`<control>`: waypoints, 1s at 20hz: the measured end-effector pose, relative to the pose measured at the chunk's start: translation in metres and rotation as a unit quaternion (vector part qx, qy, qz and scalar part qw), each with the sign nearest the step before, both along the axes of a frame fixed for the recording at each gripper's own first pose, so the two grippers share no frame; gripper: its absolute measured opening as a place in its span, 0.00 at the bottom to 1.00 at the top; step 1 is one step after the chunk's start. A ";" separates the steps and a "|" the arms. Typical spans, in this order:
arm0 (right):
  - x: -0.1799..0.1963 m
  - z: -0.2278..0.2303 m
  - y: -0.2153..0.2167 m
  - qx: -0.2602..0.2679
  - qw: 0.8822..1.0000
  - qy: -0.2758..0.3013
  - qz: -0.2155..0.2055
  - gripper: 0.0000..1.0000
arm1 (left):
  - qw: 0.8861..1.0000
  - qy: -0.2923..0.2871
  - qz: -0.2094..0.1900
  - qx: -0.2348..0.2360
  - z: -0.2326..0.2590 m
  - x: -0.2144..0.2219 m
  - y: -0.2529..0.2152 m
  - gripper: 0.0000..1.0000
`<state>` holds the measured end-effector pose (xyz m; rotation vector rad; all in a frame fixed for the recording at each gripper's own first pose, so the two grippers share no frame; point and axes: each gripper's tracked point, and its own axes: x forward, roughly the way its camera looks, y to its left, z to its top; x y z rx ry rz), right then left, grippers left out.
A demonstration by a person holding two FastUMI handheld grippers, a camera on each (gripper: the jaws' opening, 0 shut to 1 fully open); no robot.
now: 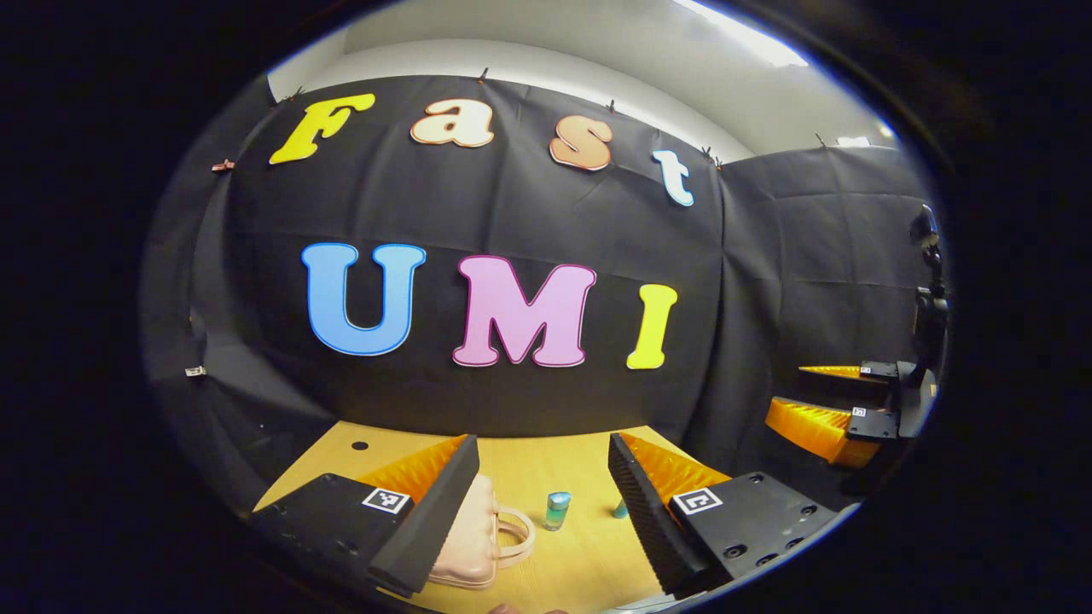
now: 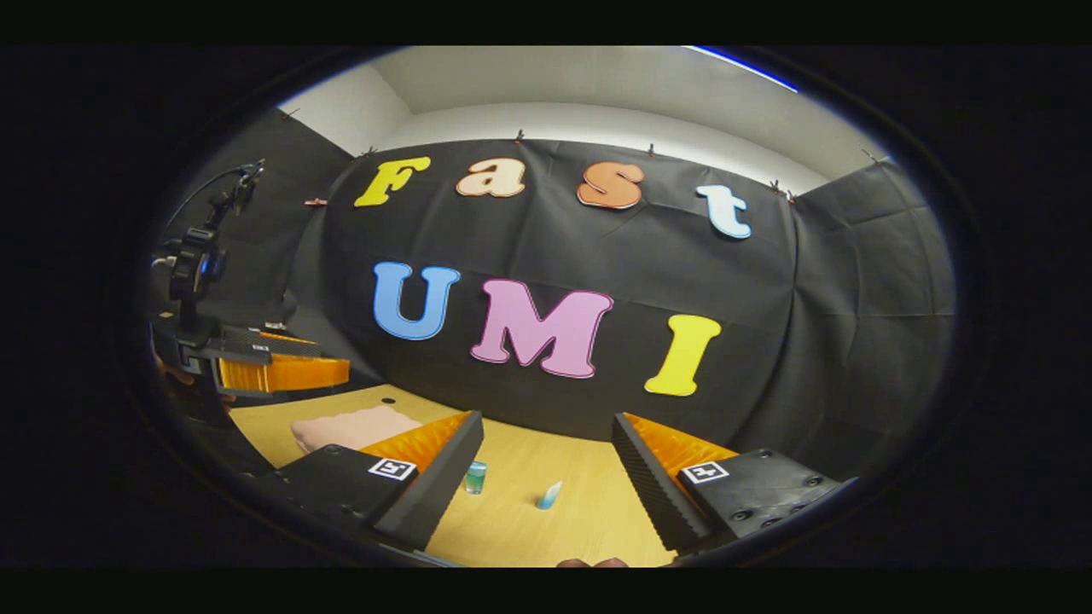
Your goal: First open the suitcase, pack the skin care products into it, and then close the suitcase.
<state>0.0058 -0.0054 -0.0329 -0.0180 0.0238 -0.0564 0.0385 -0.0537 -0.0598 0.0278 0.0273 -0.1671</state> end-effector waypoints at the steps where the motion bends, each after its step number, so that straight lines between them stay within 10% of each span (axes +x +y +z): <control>1: 0.001 -0.003 0.000 0.001 1.000 0.000 -0.001 0.96 | 1.000 0.007 -0.006 0.011 -0.009 0.005 -0.003 0.96; 13: 0.041 -0.057 -0.055 0.026 0.999 0.037 0.021 0.96 | 0.981 0.178 -0.016 0.070 -0.170 0.105 -0.044 0.96; 20: 0.060 -0.112 -0.107 0.067 0.993 0.092 0.009 0.96 | 0.946 0.306 0.045 0.097 -0.271 0.148 -0.015 0.96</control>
